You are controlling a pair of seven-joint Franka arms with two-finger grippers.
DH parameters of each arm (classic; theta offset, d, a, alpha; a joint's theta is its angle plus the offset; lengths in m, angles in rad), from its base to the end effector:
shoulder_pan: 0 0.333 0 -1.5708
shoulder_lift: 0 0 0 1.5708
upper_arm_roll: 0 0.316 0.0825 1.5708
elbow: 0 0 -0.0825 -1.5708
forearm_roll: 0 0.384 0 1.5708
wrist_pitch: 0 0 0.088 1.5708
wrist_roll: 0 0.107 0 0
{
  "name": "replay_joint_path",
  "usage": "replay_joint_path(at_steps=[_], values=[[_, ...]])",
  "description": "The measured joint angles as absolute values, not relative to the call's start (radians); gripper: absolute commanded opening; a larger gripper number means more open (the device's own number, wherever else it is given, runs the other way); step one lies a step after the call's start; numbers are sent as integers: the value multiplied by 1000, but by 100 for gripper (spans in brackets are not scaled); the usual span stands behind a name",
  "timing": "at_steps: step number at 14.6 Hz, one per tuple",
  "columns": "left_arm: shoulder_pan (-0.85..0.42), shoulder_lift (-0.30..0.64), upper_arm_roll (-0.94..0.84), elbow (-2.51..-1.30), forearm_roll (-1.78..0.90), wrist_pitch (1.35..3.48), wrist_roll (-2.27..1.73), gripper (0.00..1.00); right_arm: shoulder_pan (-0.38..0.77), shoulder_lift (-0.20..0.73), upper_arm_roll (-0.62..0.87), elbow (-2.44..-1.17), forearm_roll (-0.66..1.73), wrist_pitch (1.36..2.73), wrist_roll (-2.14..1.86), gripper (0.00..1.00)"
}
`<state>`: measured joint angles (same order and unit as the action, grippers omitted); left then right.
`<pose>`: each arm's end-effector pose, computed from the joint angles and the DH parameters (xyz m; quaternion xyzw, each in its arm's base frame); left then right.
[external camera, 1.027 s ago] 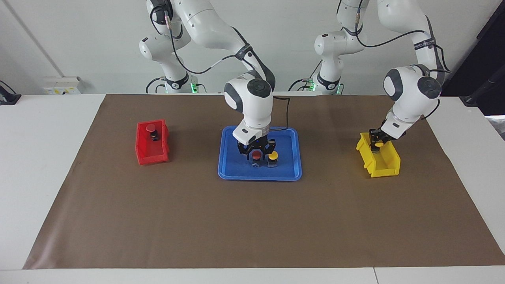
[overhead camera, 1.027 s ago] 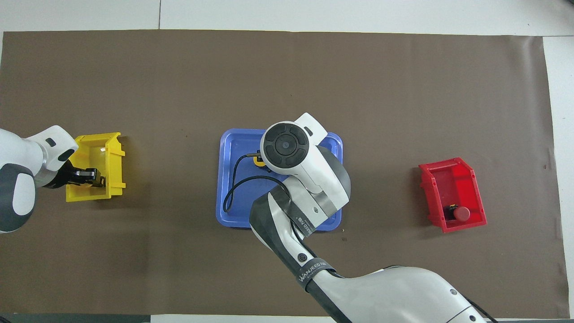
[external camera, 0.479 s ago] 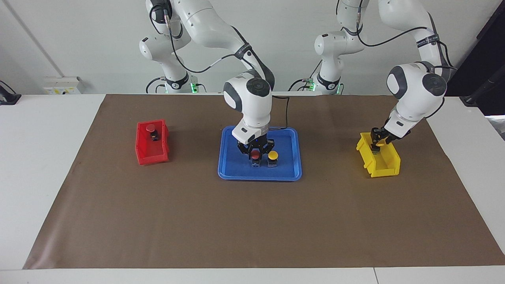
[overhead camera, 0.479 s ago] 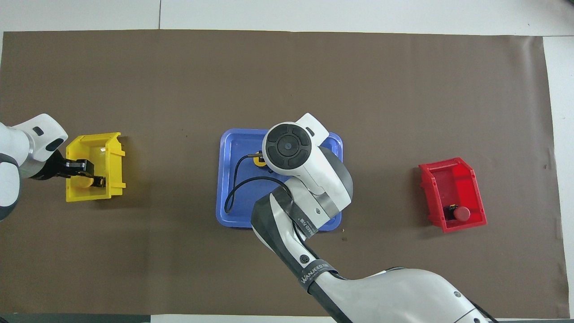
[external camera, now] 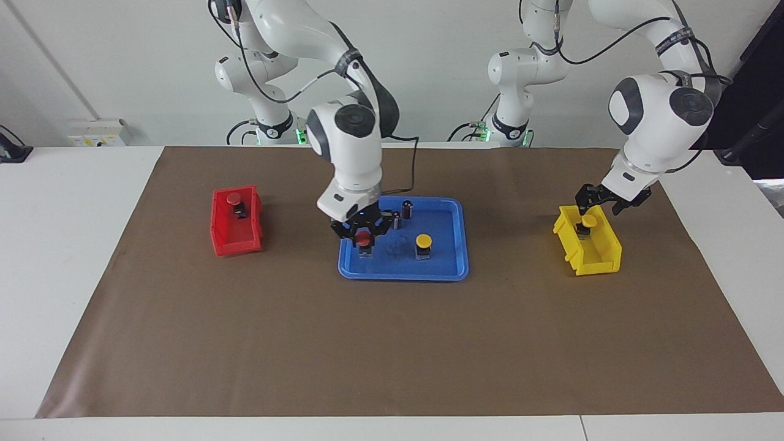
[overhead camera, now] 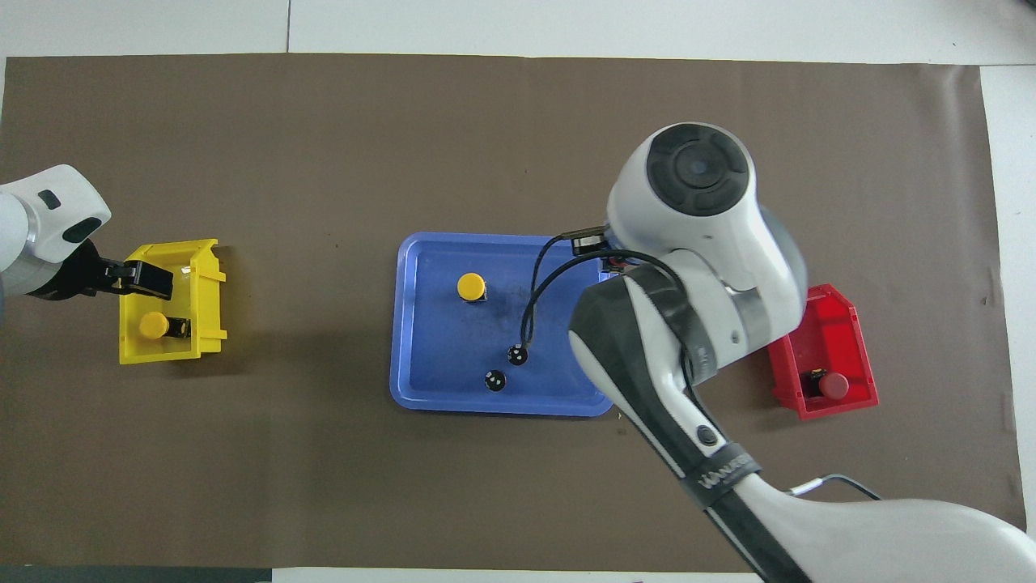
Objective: Sort red and yellow buttons by color
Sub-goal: 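Place the red button in the red bin with the right gripper, then reach the left gripper to the last yellow button and grasp it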
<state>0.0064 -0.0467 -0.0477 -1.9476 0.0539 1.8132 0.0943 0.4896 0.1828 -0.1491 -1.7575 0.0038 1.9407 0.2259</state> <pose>0.5357 -0.0180 0.4919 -0.9958 0.0752 0.0446 0.0258 0.5772 0.2101 0.4612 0.9983 0.0578 0.0044 0.0109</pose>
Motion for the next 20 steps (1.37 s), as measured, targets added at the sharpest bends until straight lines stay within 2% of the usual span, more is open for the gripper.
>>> replay_joint_path(at_steps=[4,7,11,15,20], values=[[-8,-75,-53,-1763,54,1618,96,100,262,-47,-153,-2003,4,1925,-56,26],[-10,-77,-73,-1701,44,1577,99,100,169,-135,-152,-2153,4,1985,-175,26],[-41,-54,-82,-1711,-90,1668,10,100,91,-163,-151,-2282,4,2109,-288,26],[-281,30,-99,-1756,-103,1859,-309,100,82,-165,-147,-2343,4,2194,-304,26],[-517,202,-101,-1771,-22,2024,-614,100,82,-160,-144,-2419,4,2289,-304,26]])
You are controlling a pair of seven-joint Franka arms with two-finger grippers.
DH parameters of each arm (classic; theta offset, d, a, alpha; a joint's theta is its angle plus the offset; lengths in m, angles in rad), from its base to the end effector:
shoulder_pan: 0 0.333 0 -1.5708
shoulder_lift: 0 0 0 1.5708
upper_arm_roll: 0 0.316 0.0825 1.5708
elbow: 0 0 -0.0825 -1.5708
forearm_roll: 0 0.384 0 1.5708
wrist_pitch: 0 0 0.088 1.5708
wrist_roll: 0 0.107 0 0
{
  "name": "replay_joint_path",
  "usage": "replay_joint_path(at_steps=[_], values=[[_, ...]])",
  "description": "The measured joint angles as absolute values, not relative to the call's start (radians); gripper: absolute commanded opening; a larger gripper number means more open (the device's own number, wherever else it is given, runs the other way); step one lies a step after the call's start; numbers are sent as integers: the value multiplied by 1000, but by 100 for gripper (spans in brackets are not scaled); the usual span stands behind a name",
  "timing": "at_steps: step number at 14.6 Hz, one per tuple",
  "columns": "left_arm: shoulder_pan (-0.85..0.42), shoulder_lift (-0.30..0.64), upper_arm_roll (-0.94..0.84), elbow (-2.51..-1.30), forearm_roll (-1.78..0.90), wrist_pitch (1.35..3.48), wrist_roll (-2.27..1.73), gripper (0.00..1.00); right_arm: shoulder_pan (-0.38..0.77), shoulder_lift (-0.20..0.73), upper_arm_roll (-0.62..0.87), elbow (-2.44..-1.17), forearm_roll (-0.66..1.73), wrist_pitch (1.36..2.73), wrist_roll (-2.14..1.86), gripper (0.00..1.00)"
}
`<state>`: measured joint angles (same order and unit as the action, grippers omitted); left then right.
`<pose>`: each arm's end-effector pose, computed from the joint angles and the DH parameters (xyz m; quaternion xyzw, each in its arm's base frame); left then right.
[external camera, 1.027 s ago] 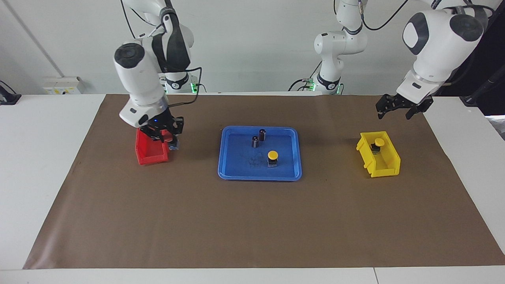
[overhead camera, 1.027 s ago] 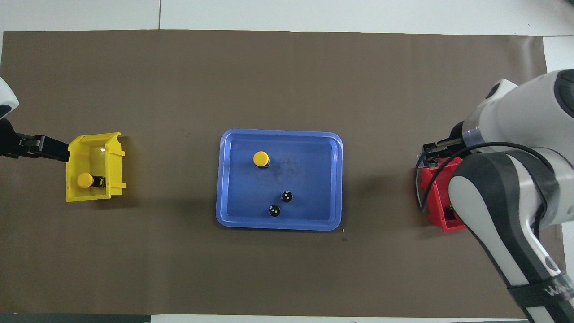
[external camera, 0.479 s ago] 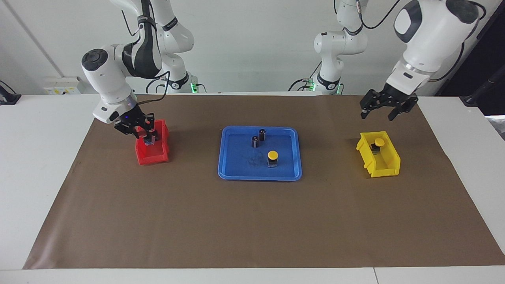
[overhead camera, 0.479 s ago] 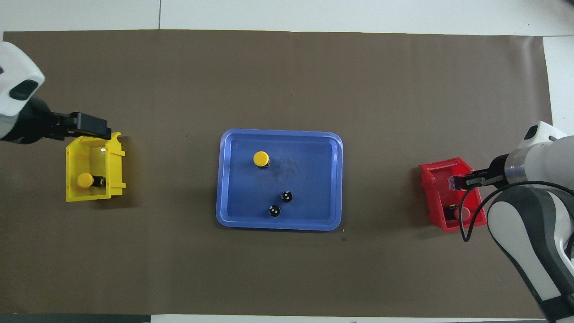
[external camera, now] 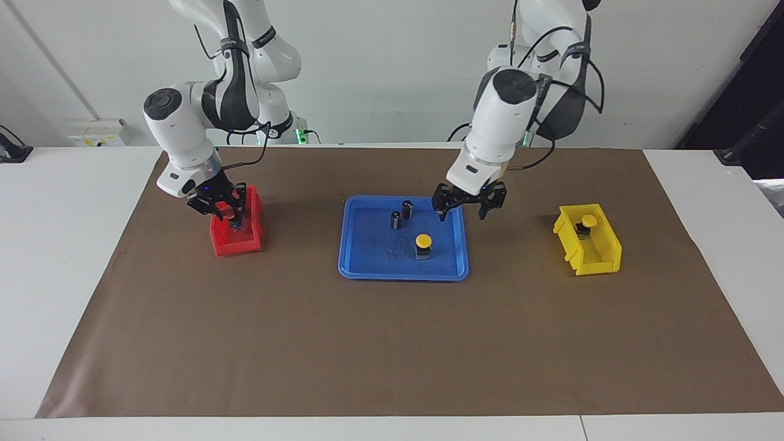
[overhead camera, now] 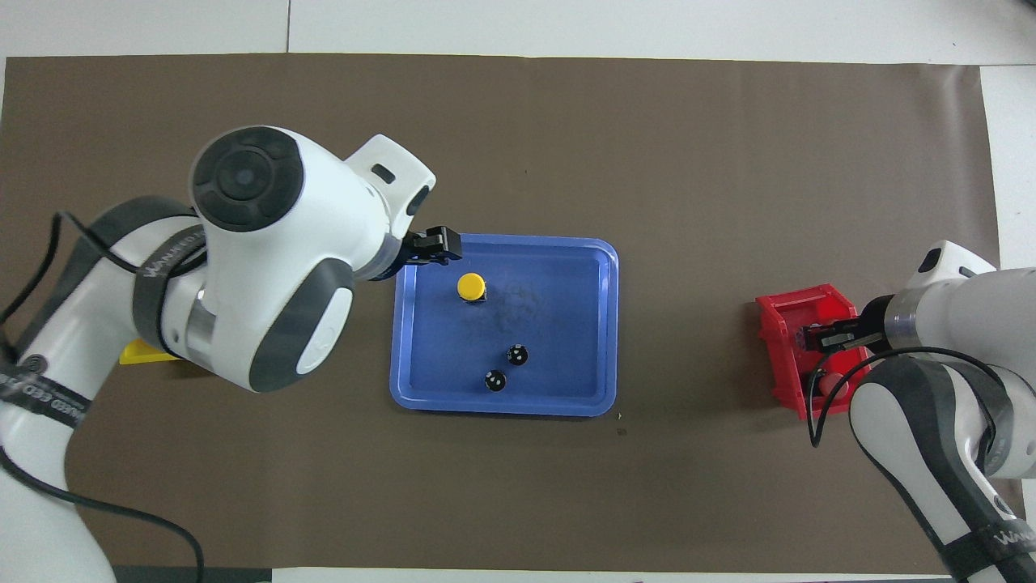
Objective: Sort red and yellow buttons by color
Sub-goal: 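Reach the left gripper to the last yellow button and grasp it, then carry the yellow button into the yellow bin with the left gripper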
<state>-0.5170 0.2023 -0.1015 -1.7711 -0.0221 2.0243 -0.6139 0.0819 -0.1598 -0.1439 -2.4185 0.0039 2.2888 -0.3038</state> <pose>0.5091 -0.3594 0.4497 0.9995 0.0036 0.0095 0.0315 0.4706 -0.0292 0.3730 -0.9926 -0.1201 -0.0163 0.0101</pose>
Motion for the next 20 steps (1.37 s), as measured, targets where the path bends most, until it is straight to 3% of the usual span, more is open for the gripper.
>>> replay_joint_path(at_steps=[6,7,9,10,11,12,13,18,20], values=[[-590,341,-101,-1802,98,2172,-785,98,84,-132,-142,-2462,4,2369,-304,27],[-590,350,-100,-1802,99,2181,-789,95,84,-128,-142,-2467,4,2375,-304,33],[-590,355,-98,-1802,99,2189,-793,87,85,-122,-141,-2470,4,2378,-304,63],[-590,355,-98,-1802,99,2196,-798,77,85,-122,-140,-2470,4,2378,-304,66],[-590,355,-98,-1802,99,2204,-811,58,85,-122,-140,-2470,4,2379,-304,66],[-590,355,-98,-1802,99,2206,-829,25,85,-122,-140,-2469,4,2379,-304,66],[-591,355,-98,-1802,99,2207,-848,2,85,-122,-140,-2465,4,2379,-304,66],[-592,355,-98,-1801,99,2206,-862,1,85,-115,-140,-2350,4,2248,-304,67],[-590,354,-96,-1772,99,2168,-862,1,85,-115,-140,-2290,4,2175,-304,74]])
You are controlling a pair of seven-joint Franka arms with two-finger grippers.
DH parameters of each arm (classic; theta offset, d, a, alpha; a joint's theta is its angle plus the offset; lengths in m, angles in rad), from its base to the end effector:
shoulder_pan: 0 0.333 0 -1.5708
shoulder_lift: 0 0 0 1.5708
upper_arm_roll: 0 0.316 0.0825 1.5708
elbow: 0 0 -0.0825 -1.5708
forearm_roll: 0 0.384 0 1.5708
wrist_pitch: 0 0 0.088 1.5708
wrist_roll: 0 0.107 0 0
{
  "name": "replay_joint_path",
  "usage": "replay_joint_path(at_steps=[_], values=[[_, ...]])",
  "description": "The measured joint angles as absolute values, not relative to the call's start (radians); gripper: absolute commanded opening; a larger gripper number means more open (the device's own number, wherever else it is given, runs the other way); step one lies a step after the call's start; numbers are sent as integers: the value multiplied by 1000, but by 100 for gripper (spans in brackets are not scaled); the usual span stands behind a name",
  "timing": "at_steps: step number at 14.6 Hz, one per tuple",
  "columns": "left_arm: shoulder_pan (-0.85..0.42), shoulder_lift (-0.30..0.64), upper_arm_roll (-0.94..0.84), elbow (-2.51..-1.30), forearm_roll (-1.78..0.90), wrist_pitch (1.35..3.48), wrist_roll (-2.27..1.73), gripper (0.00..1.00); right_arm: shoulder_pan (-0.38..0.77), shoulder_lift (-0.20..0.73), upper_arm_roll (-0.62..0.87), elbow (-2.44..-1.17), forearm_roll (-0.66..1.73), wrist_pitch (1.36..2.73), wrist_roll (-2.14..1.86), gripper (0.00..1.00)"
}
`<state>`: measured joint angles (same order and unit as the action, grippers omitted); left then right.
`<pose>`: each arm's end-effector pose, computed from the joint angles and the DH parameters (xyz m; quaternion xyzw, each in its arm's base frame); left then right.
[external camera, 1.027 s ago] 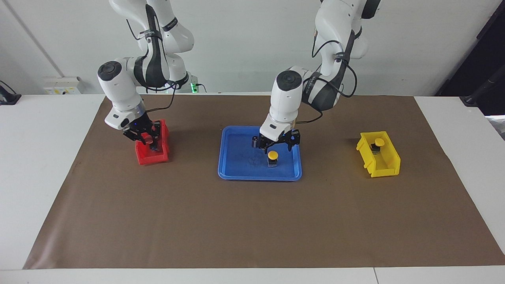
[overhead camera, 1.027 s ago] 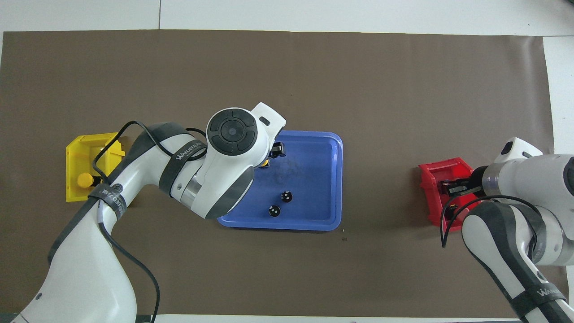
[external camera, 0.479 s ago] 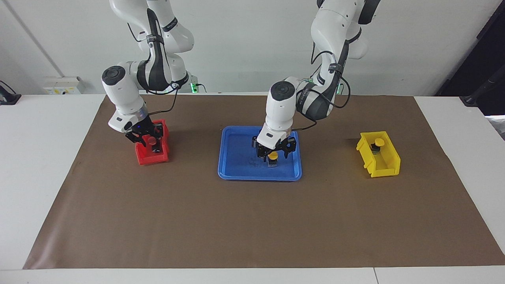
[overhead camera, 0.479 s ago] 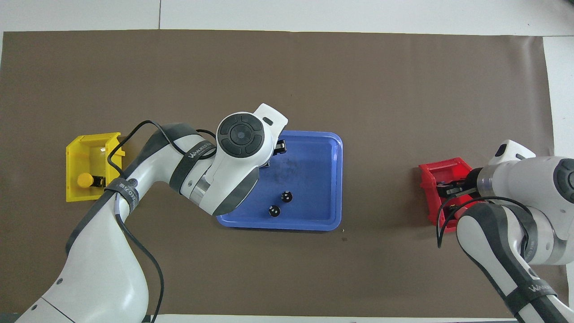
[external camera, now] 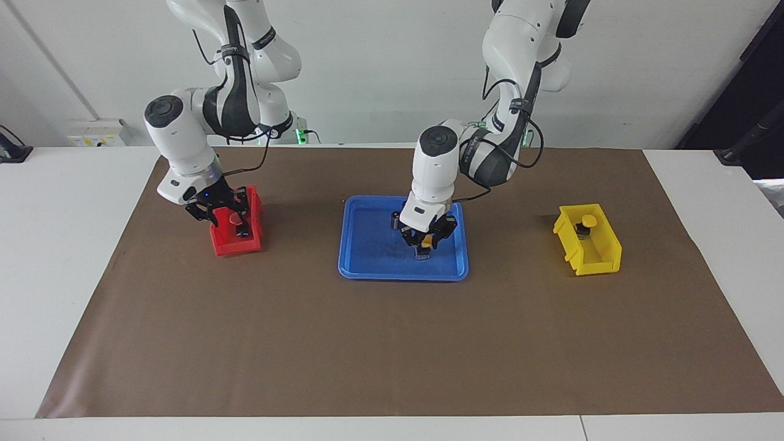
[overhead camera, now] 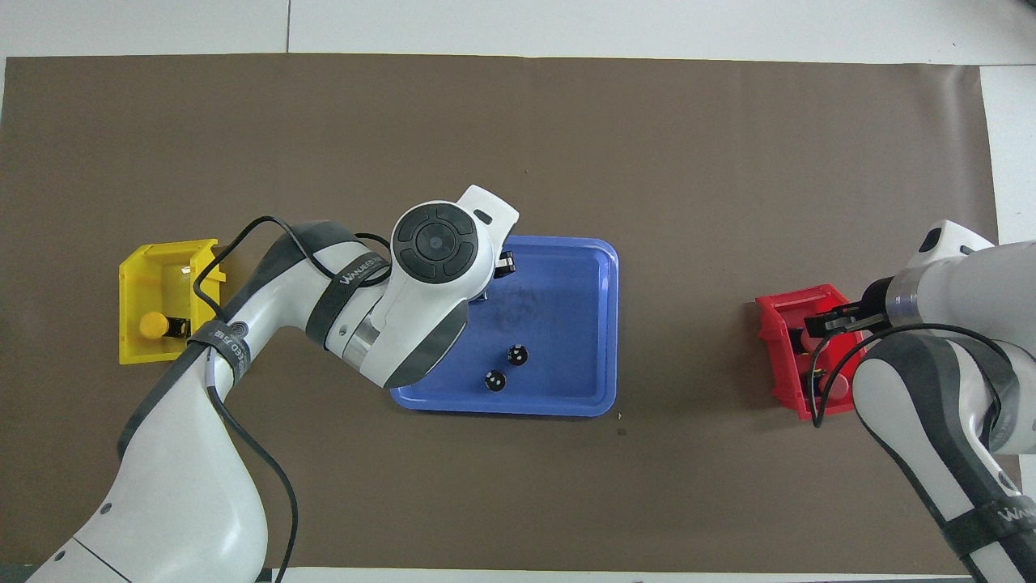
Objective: Sort red and yellow buttons by color
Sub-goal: 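Carry the yellow button into the yellow bin with the left gripper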
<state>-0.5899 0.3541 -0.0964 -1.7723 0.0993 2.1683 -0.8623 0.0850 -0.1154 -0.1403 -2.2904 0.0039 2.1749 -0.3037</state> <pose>0.5078 -0.4045 0.3661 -0.9974 -0.0642 -0.0333 0.0025 0.4957 -0.0279 0.3986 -0.9923 -0.1232 -0.0011 0.0096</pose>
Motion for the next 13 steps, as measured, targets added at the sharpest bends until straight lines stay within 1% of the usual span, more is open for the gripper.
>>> replay_joint_path(at_steps=[1,2,3,5,6,8,10,13], values=[[-587,351,-95,-1738,99,2118,-862,1,85,-117,-140,-2260,4,2144,-302,82],[-581,341,-92,-1698,99,2059,-862,1,85,-121,-140,-2223,4,2104,-301,97],[-571,324,-88,-1663,99,2001,-854,1,85,-126,-140,-2176,4,2045,-299,100],[-524,270,-82,-1628,99,1897,-774,1,83,-139,-141,-2048,4,1882,-272,100],[-483,241,-78,-1627,99,1855,-701,1,81,-143,-141,-1974,4,1799,-251,100],[-368,207,-71,-1628,99,1818,-524,1,75,-144,-142,-1835,4,1681,-223,100],[-235,205,-65,-1629,98,1819,-337,1,71,-120,-144,-1716,4,1593,-203,100],[-58,215,-62,-1638,96,1875,-103,1,66,-48,-146,-1560,4,1484,-154,100]])
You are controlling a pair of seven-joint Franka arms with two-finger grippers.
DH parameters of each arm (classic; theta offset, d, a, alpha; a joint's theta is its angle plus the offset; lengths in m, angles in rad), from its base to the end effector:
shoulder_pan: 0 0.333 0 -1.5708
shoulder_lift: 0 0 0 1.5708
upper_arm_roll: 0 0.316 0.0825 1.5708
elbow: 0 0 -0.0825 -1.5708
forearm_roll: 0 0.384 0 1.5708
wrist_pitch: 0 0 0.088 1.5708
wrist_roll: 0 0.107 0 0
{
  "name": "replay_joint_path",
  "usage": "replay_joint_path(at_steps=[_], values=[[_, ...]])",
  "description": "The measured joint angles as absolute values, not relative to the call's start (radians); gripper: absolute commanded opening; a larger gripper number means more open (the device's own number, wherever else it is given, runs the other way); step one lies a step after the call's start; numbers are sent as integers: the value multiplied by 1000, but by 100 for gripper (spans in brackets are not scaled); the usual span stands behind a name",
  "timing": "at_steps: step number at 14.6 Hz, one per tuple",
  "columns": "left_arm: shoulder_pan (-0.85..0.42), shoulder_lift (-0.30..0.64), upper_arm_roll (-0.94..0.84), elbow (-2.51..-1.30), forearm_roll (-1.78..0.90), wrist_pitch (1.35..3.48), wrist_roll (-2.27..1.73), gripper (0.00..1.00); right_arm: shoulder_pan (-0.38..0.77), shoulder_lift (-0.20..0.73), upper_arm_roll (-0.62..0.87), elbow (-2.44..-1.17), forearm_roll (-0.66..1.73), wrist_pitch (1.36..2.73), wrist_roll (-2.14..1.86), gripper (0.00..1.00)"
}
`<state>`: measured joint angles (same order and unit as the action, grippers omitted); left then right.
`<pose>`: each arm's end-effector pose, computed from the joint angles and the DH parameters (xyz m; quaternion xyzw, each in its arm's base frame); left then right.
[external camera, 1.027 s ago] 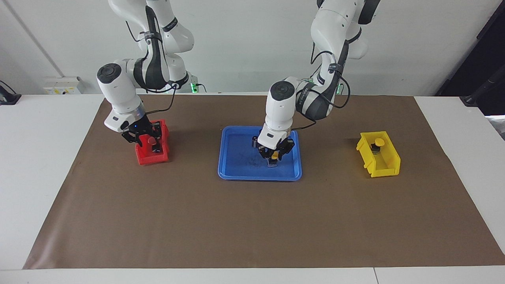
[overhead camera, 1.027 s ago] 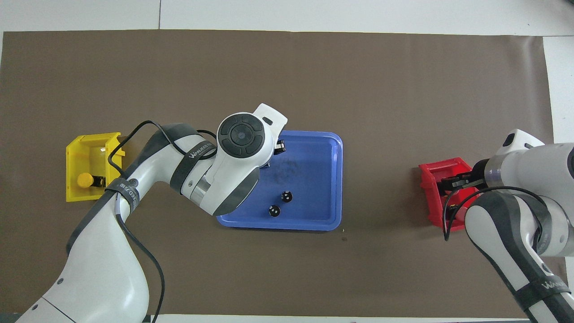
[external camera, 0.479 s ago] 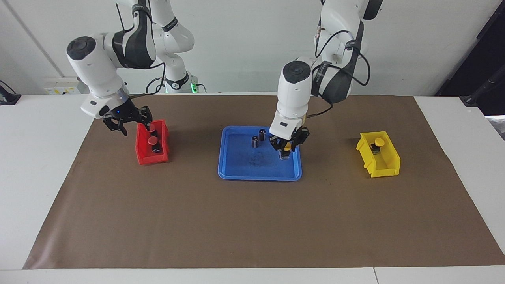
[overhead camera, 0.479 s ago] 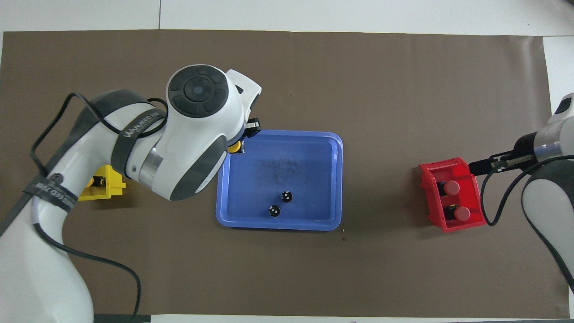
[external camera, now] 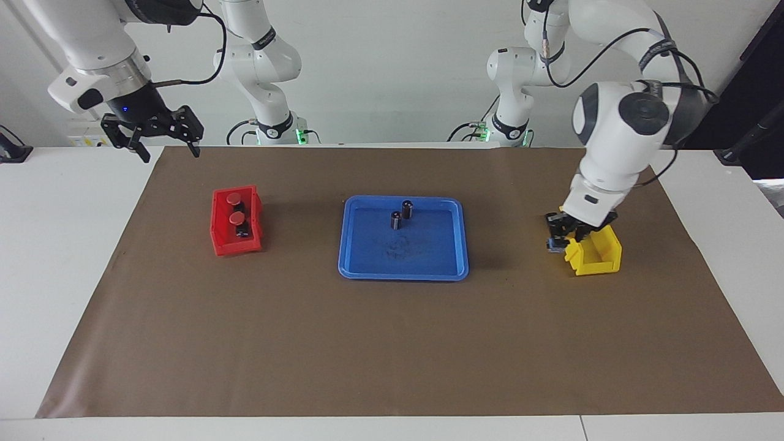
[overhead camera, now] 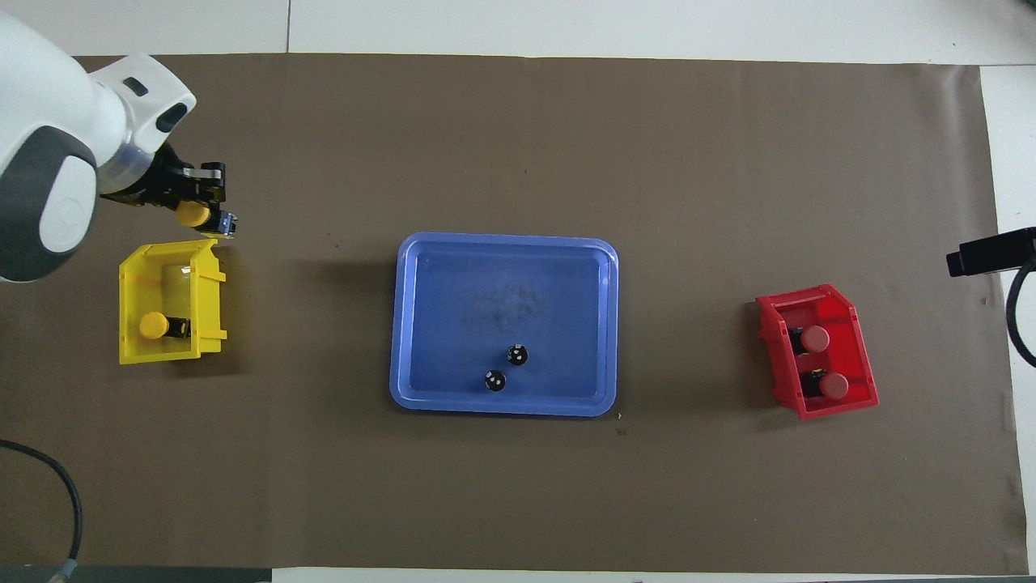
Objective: Sort red and yellow buttons by color
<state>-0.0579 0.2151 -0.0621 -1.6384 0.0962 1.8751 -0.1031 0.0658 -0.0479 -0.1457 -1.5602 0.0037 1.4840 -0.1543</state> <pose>0.6268 -0.0652 0.4916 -0.9989 0.0216 -0.0154 0.0379 0.5291 -0.0440 0.6477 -0.9992 -0.0375 0.0137 0.0070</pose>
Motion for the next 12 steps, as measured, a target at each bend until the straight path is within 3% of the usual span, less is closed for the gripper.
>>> replay_joint_path(at_steps=[3,12], values=[[41,217,-62,-1692,95,1955,11,1,54,3,-145,-1493,2,1434,-137,100],[85,151,-67,-1926,95,2097,32,1,3,6,-123,-1519,2,1434,-106,100]])
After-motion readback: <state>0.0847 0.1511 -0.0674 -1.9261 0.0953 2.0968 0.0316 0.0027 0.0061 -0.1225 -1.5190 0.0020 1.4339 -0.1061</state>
